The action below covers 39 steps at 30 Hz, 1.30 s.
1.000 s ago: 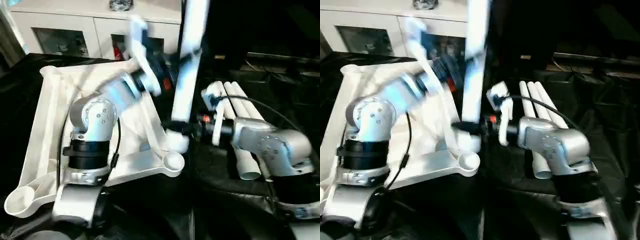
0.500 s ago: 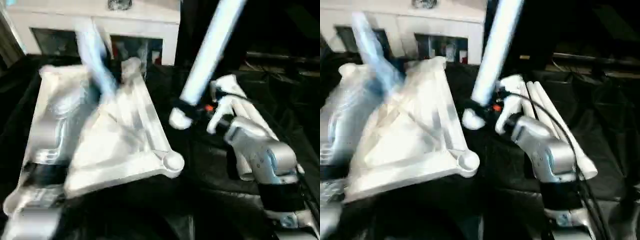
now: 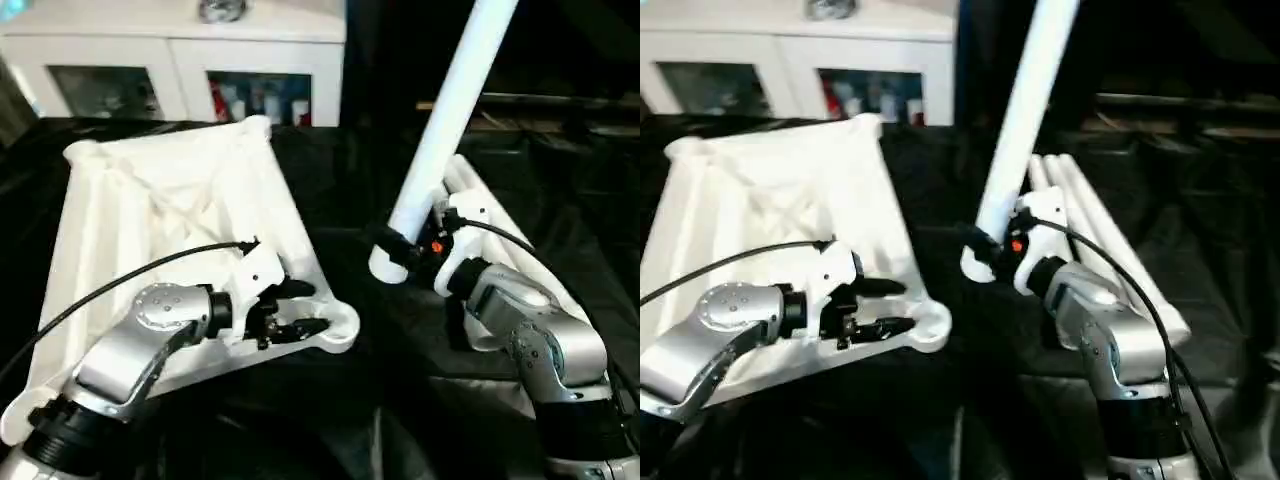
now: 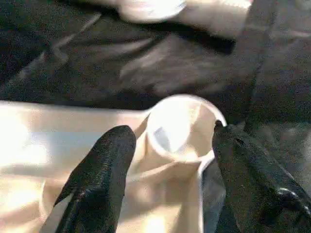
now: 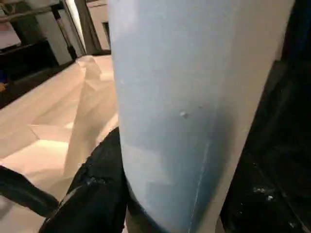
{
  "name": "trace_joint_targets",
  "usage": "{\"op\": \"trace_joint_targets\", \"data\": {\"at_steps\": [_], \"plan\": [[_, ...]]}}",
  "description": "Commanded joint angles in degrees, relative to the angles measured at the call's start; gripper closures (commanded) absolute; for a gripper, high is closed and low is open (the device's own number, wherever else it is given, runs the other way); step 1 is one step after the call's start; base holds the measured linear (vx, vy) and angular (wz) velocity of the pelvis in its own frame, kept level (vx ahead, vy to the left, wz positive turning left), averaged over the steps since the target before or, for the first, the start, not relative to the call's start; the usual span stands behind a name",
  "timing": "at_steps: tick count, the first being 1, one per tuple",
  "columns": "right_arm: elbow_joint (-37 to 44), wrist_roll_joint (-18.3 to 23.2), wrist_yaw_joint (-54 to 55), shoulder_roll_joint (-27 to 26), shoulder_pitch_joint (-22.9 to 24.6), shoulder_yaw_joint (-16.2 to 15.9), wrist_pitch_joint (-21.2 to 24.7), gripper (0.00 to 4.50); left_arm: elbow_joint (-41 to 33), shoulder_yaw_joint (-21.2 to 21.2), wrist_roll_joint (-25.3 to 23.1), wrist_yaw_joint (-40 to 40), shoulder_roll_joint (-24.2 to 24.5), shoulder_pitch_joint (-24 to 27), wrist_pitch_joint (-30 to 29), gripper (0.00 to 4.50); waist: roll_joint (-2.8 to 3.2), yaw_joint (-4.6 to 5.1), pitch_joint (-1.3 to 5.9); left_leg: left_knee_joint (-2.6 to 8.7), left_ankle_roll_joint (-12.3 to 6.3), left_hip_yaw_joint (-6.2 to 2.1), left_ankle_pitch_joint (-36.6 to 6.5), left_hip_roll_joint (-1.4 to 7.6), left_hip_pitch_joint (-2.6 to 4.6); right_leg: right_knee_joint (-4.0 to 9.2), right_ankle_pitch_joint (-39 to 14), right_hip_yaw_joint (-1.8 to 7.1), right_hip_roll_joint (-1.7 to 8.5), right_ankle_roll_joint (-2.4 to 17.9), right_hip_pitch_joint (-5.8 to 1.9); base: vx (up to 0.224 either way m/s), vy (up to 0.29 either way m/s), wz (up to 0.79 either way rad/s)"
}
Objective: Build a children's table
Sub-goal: Pick table leg, then insert table leg to table base
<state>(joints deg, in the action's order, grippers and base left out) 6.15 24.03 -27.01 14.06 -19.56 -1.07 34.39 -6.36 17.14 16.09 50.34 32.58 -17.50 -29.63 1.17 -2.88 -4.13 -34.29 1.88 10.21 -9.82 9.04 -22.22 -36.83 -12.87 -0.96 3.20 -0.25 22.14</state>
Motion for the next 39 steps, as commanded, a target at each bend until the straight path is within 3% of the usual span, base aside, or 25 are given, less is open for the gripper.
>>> {"op": "trace_joint_targets", "data": {"at_steps": [1, 4, 5, 6, 9, 11, 12, 13, 14, 15, 16, 18, 19, 25, 33, 39], "plan": [[0.9, -1.1, -1.5, 0.4, 0.5, -2.8, 0.9, 2.57, -0.6, -0.6, -1.1, -2.4, 0.2, 0.0, -2.8, 1.5, 0.69, -0.09, 3.66, 4.18, 2.47, -1.42, -13.7, 3.3, 1.51, 5.15, -11.6, 2.26, 3.94, 11.3, -1.52, 0.0, 0.0, 0.0], [0.8, -1.7, -2.2, 1.0, 0.4, -4.2, 1.0, 2.57, 0.4, -0.2, -3.1, -4.4, 0.5, -0.7, -5.5, 1.85, 0.75, -0.2, 3.64, 4.27, 2.86, -1.57, -14.5, 3.27, 1.51, 5.15, -11.0, 2.36, 3.99, 11.2, -1.57, 0.0, 0.0, 0.0], [0.2, -2.0, -2.3, 1.3, -0.1, -4.3, 0.7, 2.57, -0.6, 0.2, -3.2, -3.6, 1.4, -0.4, -6.1, 1.85, -0.53, -0.15, 3.82, 4.22, 2.43, -1.4, -13.9, 3.3, 1.42, 5.25, -10.7, 2.38, 3.98, 11.2, -1.78, 0.0, 0.0, 0.0], [-0.3, -1.9, -2.4, 1.2, -0.4, -4.2, 0.5, 2.57, -2.0, 0.0, -2.6, -3.0, 2.0, 0.3, -7.0, 1.96, 0.1, -0.58, 3.86, 4.15, 2.01, -1.47, -12.1, 3.34, 1.41, 4.92, -9.8, 2.36, 4.17, 11.4, -1.65, 0.0, 0.0, 0.0], [-1.6, -2.2, -2.4, 0.7, -0.8, -4.2, -0.1, 2.57, -4.8, -1.7, -0.4, -3.7, 2.1, 2.3, -9.6, 2.29, -0.31, -0.57, 4.02, 4.08, 1.77, -1.37, -11.2, 3.38, 1.36, 4.72, -7.9, 2.26, 4.09, 11.9, -1.73, 0.0, 0.0, 0.0], [-2.0, -2.3, -2.4, 0.7, -1.1, -4.3, -0.2, 2.57, -5.7, -2.0, 0.3, -4.1, 2.1, 3.0, -10.6, 2.41, -0.11, -0.7, 4.09, 3.94, 1.47, -1.35, -10.1, 3.31, 1.28, 4.52, -6.2, 2.23, 4.15, 12.4, -1.8, 0.0, 0.0, 0.0], [-2.0, -1.9, -2.5, 0.5, -1.3, -4.2, 0.1, 2.57, -6.8, -2.4, 1.3, -3.7, 1.8, 3.7, -11.0, 2.55, -0.62, -0.69, 4.18, 3.88, 1.06, -1.26, -9.5, 3.25, 1.22, 4.58, -5.6, 2.22, 4.09, 12.5, -1.95, 0.0, 0.0, 0.0], [-2.0, -1.9, -2.5, 0.5, -1.3, -4.2, 0.1, 2.57, -6.8, -2.4, 1.3, -3.7, 1.8, 3.7, -11.0, 2.68, -0.39, -0.8, 4.2, 3.88, 0.78, -1.3, -9.1, 3.3, 1.21, 4.46, -5.2, 2.19, 4.17, 12.6, -1.95, 0.0, 0.0, 0.0], [-2.0, -1.7, -2.6, 0.4, -1.4, -4.1, 0.4, 2.57, -7.9, -2.8, 2.4, -3.1, 1.4, 4.4, -10.9, 2.74, -0.64, -0.71, 4.17, 3.87, 0.63, -1.23, -9.0, 3.3, 1.14, 4.54, -5.2, 2.2, 4.16, 12.6, -1.96, 0.0, 0.0, 0.0], [-2.0, -1.6, -3.2, 0.7, -1.5, -4.3, 0.6, 2.57, -9.1, -2.7, 3.0, -2.5, 1.2, 5.1, -10.4, 2.74, -0.84, -0.76, 4.15, 3.9, 0.37, -1.2, -8.9, 3.31, 1.12, 4.6, -5.6, 2.19, 4.13, 12.4, -1.99, 0.0, 0.0, 0.0], [-2.0, -1.6, -3.2, 0.7, -1.5, -4.4, 0.7, 2.57, -9.2, -2.7, 3.0, -2.4, 1.2, 5.2, -10.3, 2.76, -0.66, -0.86, 4.13, 3.92, 0.36, -1.25, -9.2, 3.39, 1.21, 4.58, -6.3, 2.19, 4.2, 12.3, -1.94, 0.0, 0.0, 0.0], [-2.3, -1.7, -3.4, 0.8, -1.5, -4.4, 0.6, 2.57, -9.3, -1.7, 2.3, -1.8, 1.4, 5.2, -9.6, 2.76, -1.07, -0.86, 4.01, 3.97, 0.35, -1.18, -9.8, 3.37, 1.22, 4.84, -7.8, 2.23, 4.17, 11.9, -1.86, 0.0, 0.0, 0.0], [-2.5, -1.8, -3.6, 0.8, -1.5, -4.5, 0.6, 2.57, -9.1, -1.4, 1.9, -2.1, 1.1, 5.1, -9.9, 2.62, -0.87, -0.86, 3.93, 4.08, 0.88, -1.22, -11.0, 3.4, 1.36, 4.93, -9.9, 2.27, 4.14, 11.2, -1.68, 0.0, 0.0, 0.0], [-2.7, -2.0, -4.0, 0.6, -1.7, -5.2, 0.6, 2.57, -4.0, 1.8, -3.7, -4.1, 1.8, 4.1, -7.1, 2.34, -1.29, -0.76, 4.05, 4.23, 2.02, -1.39, -12.1, 3.37, 1.39, 5.08, -11.9, 2.37, 4.2, 9.2, -1.62, 0.0, 0.0, 0.0], [-2.9, -2.3, -4.4, 0.3, -1.6, -5.5, 0.6, 2.57, -3.6, 1.5, -3.6, -2.7, 2.8, 5.0, -7.6, 2.32, -1.3, -0.8, 4.24, 4.11, 1.5, -1.35, -10.6, 3.36, 1.3, 4.73, -7.8, 2.26, 4.14, 10.7, -1.71, 0.0, 0.0, 0.0], [-3.0, -2.3, -4.4, 0.2, -1.8, -5.5, 0.5, 2.57, -4.1, 0.1, -2.2, -2.2, 2.9, 5.1, -8.6, 2.81, -1.31, -0.8, 4.06, 4.17, 1.78, -1.32, -12.0, 3.35, 1.42, 4.9, -9.6, 2.31, 4.18, 10.7, -1.59, 0.0, 0.0, 0.0]]}}
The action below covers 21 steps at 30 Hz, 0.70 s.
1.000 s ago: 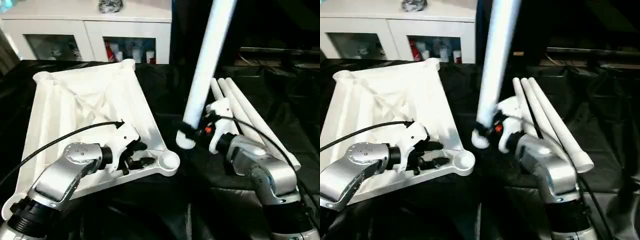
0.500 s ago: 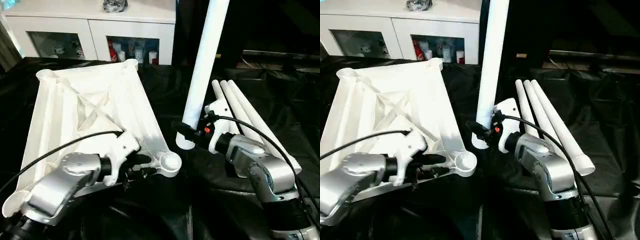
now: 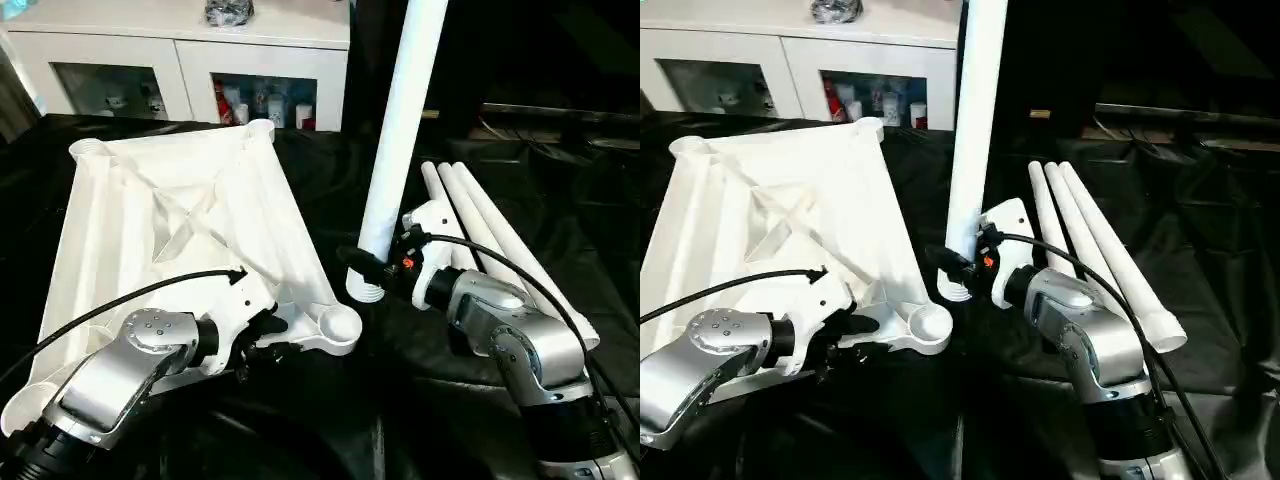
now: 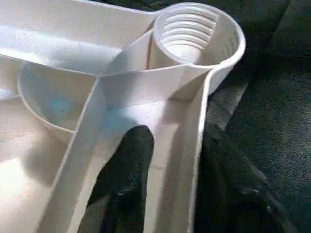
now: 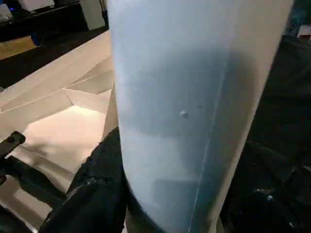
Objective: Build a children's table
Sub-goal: Insert table leg to table base
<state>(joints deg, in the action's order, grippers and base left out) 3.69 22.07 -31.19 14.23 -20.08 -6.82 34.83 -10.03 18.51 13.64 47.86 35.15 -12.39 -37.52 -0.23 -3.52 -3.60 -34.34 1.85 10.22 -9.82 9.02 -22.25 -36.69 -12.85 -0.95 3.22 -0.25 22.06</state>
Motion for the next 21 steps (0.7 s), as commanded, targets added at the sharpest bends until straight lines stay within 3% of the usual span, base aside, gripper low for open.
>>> {"op": "trace_joint_targets", "data": {"at_steps": [1, 14, 21], "plan": [[-0.5, -0.3, -0.3, 0.1, -1.2, 0.3, 0.1, 2.57, -0.6, -1.3, 0.3, 0.3, 0.5, 0.0, -0.8, 2.98, 0.07, -0.11, 3.41, 4.29, 1.81, -1.34, -12.2, 3.36, 1.43, 4.83, -10.2, 2.31, 4.14, 10.6, -1.45, 0.0, 0.0, 0.0], [-0.6, 0.0, -0.7, 0.2, -1.4, 0.4, 0.3, 2.57, -0.7, -1.6, 0.7, 0.8, 0.3, 0.5, -0.6, 3.96, 0.21, -0.06, 3.21, 4.42, 1.92, -1.42, -13.0, 3.38, 1.46, 5.0, -11.3, 2.38, 4.15, 10.1, -1.31, 0.0, 0.0, 0.0], [-2.1, 0.1, -1.2, 0.4, -1.7, 0.9, 0.0, 2.57, 2.5, -0.4, 0.0, 0.4, -2.9, -2.8, 2.2, 4.48, 0.18, 0.09, 3.18, 4.39, 2.0, -1.41, -13.0, 3.35, 1.51, 5.06, -10.7, 2.39, 4.12, 10.3, -1.33, 0.0, 0.0, 0.0]]}}
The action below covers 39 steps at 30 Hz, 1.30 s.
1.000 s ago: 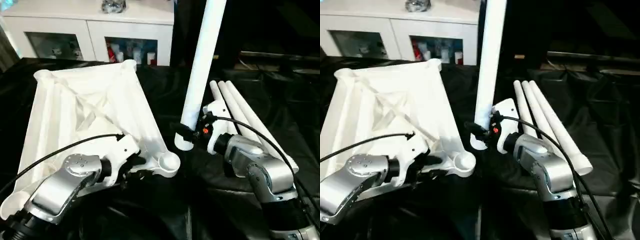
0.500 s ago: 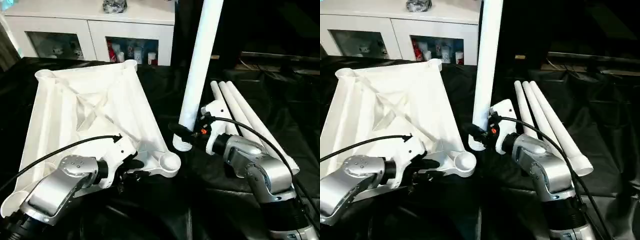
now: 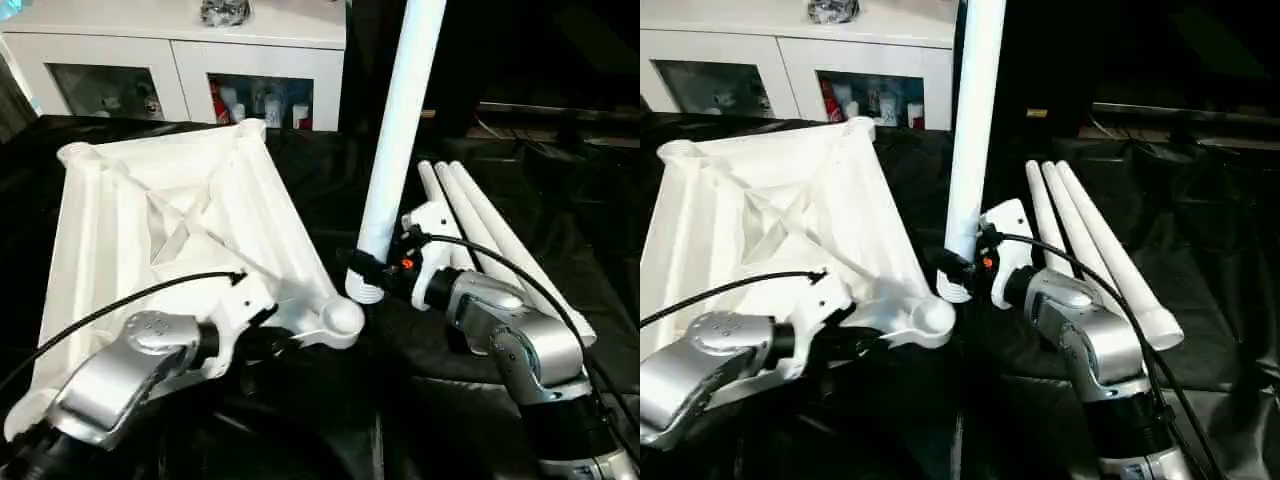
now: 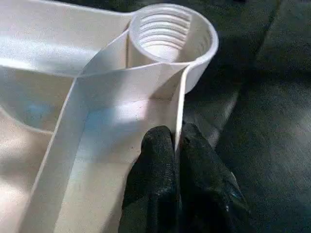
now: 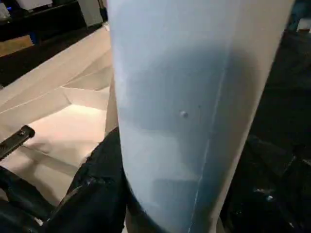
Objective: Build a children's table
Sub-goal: Insert table leg to table base
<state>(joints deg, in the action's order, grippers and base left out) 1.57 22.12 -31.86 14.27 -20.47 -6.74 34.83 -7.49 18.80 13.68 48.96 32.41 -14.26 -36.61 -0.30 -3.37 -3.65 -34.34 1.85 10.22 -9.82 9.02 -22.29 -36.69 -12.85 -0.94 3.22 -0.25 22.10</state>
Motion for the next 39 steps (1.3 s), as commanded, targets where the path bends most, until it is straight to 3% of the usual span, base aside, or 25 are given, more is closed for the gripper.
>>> {"op": "trace_joint_targets", "data": {"at_steps": [1, 10, 14, 16, 19, 27, 39], "plan": [[-0.8, 0.1, -1.1, 0.4, -1.5, 0.8, -0.2, 2.57, 1.5, -0.3, -0.5, -0.8, -1.3, -2.3, 2.7, 4.5, 0.14, -0.08, 3.28, 4.36, 1.86, -1.42, -12.5, 3.34, 1.42, 4.99, -9.9, 2.37, 4.15, 10.4, -1.5, 0.0, 0.0, 0.0], [-9.1, -1.9, -3.9, -0.1, -4.9, -1.4, -3.0, 2.57, 10.3, 2.3, -2.5, 0.7, -7.0, -9.1, 7.6, 4.5, 0.01, 0.07, 3.17, 4.04, 0.57, -1.3, -10.2, 3.34, 1.23, 4.87, -6.5, 2.34, 4.26, 11.9, -1.71, 0.0, 0.0, 0.0], [-11.9, -2.7, -4.2, -0.8, -6.3, -1.7, -4.1, 2.57, 11.8, 2.5, -3.1, 1.3, -7.5, -9.6, 8.6, 4.5, 0.0, 0.05, 2.87, 4.25, 0.49, -1.33, -11.2, 3.5, 1.35, 4.97, -8.1, 2.29, 4.29, 12.1, -1.53, 0.0, 0.0, 0.0], [-14.4, -3.4, -4.7, -1.4, -7.5, -2.3, -5.0, 2.57, 12.9, 2.7, -3.5, 1.8, -7.7, -10.1, 9.3, 4.5, -0.29, 0.16, 2.66, 4.3, 0.56, -1.23, -12.6, 3.5, 1.49, 5.3, -10.7, 2.37, 4.4, 12.1, -1.31, 0.0, 0.0, 0.0], [-15.6, -3.8, -4.9, -1.6, -8.0, -2.7, -5.6, 2.57, 13.5, 2.9, -3.7, 2.1, -7.8, -10.4, 9.7, 4.5, -0.27, 0.06, 2.51, 4.48, 1.09, -1.33, -14.1, 3.64, 1.56, 5.49, -14.0, 2.45, 4.56, 11.2, -1.18, 0.0, 0.0, 0.0], [-20.5, -5.3, -6.2, -2.2, -9.6, -3.2, -8.1, 2.57, 14.8, 2.7, -3.9, 3.5, -8.7, -10.8, 11.3, 4.5, -0.15, 0.14, 2.29, 4.77, 1.44, -1.48, -15.7, 3.75, 1.58, 5.86, -17.0, 2.54, 4.66, 10.3, -0.87, 0.0, 0.0, 0.0], [-25.6, -2.5, -6.7, -4.2, -8.2, 1.4, -9.3, 2.57, 16.7, 0.9, -3.5, 3.9, -10.0, -11.1, 12.7, 4.5, 0.18, 0.27, 1.99, 5.21, 2.53, -1.78, -20.3, 3.87, 1.83, 6.56, -23.0, 2.7, 4.9, 9.4, -0.2, 0.0, 0.0, 0.0]]}}
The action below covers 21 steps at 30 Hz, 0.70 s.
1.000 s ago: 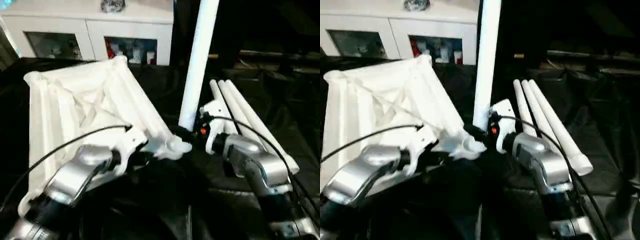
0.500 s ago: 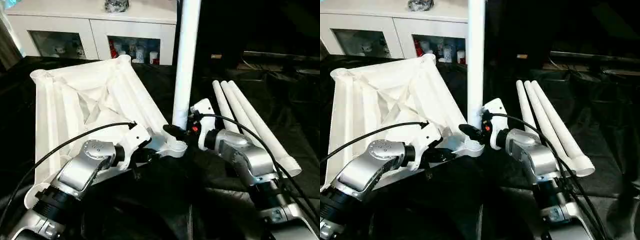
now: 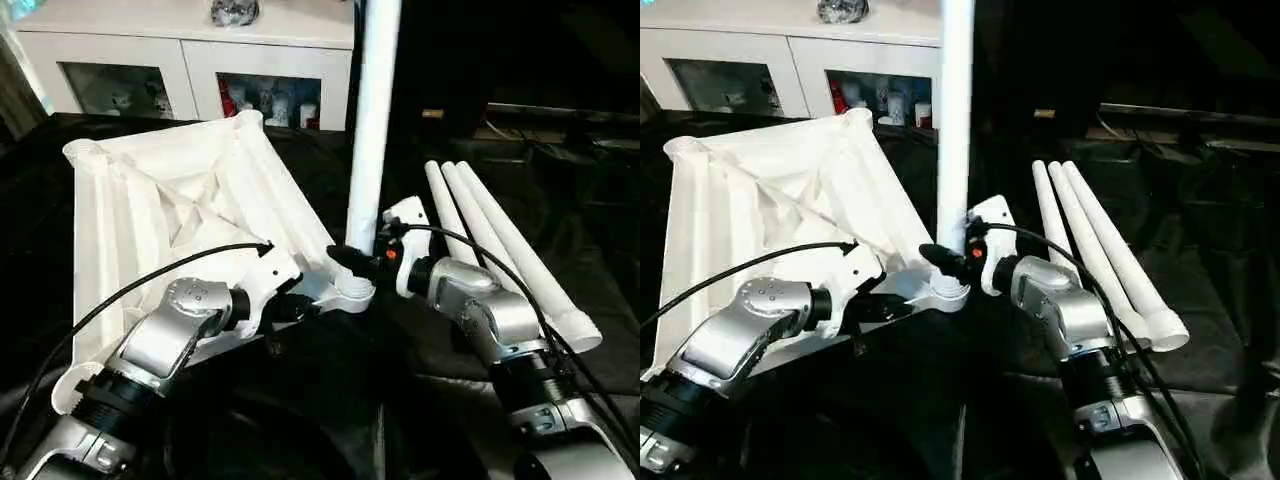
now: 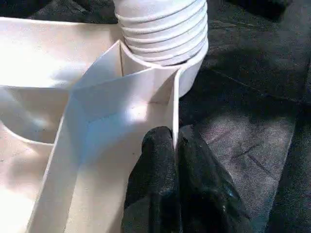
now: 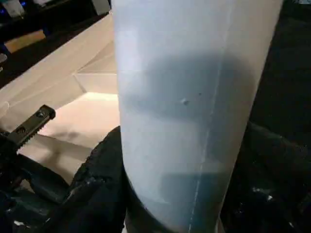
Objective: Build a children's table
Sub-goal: Insert table leg to table base
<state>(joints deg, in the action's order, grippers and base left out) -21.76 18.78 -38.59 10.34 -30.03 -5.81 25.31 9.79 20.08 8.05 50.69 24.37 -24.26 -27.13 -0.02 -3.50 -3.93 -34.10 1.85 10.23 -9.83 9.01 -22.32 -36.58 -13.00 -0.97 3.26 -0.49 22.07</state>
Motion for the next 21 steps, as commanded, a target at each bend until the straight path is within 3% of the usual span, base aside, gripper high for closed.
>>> {"op": "trace_joint_targets", "data": {"at_steps": [1, 8, 9, 12, 15, 18, 21], "plan": [[-2.5, 0.9, 0.0, -0.4, 1.6, 0.8, 0.0, 2.57, -0.5, -0.4, 2.1, 2.2, -2.0, -1.1, 3.3, 4.5, -0.08, 0.38, 2.31, 4.98, 2.53, -1.8, -20.3, 3.89, 1.87, 6.44, -22.8, 2.73, 4.89, 9.6, -0.19, 0.0, 0.0, 0.0], [-3.6, 2.6, 0.8, -1.8, 4.5, 3.7, -1.3, 2.57, 0.1, -0.8, 1.8, 1.8, -2.4, -1.3, 3.6, 4.5, 0.12, 0.2, 2.52, 5.25, 1.67, -1.54, -18.1, 4.04, 1.79, 6.39, -18.8, 2.64, 4.83, 10.7, -0.38, 0.0, 0.0, 0.0], [-4.5, 3.0, 1.4, -2.5, 5.8, 4.9, -2.5, 2.57, 0.5, -0.9, 1.6, 1.5, -2.5, -1.5, 3.8, 4.5, 0.44, 0.06, 2.59, 5.23, 1.62, -1.55, -18.1, 4.03, 1.81, 6.41, -19.0, 2.69, 4.96, 10.7, -0.44, 0.0, 0.0, 0.0], [-5.3, 3.0, 1.7, -3.0, 7.3, 5.8, -4.1, 2.57, 1.0, -1.2, 1.4, 1.3, -2.7, -1.7, 4.1, 4.5, 0.18, 0.06, 2.55, 5.33, 1.46, -1.51, -18.1, 4.08, 1.65, 6.64, -20.3, 2.7, 5.07, 10.3, -0.48, 0.0, 0.0, 0.0], [-4.8, 2.7, 1.6, -3.4, 9.3, 6.0, -6.7, 2.59, 2.0, -1.6, 0.8, 0.8, -3.0, -2.1, 4.6, 4.5, 0.39, -0.12, 2.41, 5.33, 1.8, -1.51, -20.2, 4.16, 2.1, 7.14, -24.0, 2.84, 5.21, 9.6, -0.01, 0.0, 0.0, 0.0], [-2.7, 2.2, 1.4, -3.4, 10.9, 5.8, -8.4, 2.59, 2.6, -1.9, 0.6, 0.3, -3.3, -2.4, 4.9, 4.5, 0.47, -0.29, 2.42, 5.58, 2.29, -1.74, -21.6, 4.21, 2.18, 7.54, -27.4, 2.79, 5.35, 8.2, -0.03, 0.0, 0.0, 0.0], [-1.7, 1.6, 1.5, -3.3, 11.6, 5.5, -9.4, 2.59, 3.0, -2.0, 0.5, 0.2, -3.5, -2.6, 5.1, 4.5, 0.6, -0.41, 2.66, 5.87, 1.91, -1.6, -19.6, 4.29, 2.01, 7.35, -23.6, 2.72, 5.13, 8.4, -0.21, 0.0, 0.0, 0.0]]}}
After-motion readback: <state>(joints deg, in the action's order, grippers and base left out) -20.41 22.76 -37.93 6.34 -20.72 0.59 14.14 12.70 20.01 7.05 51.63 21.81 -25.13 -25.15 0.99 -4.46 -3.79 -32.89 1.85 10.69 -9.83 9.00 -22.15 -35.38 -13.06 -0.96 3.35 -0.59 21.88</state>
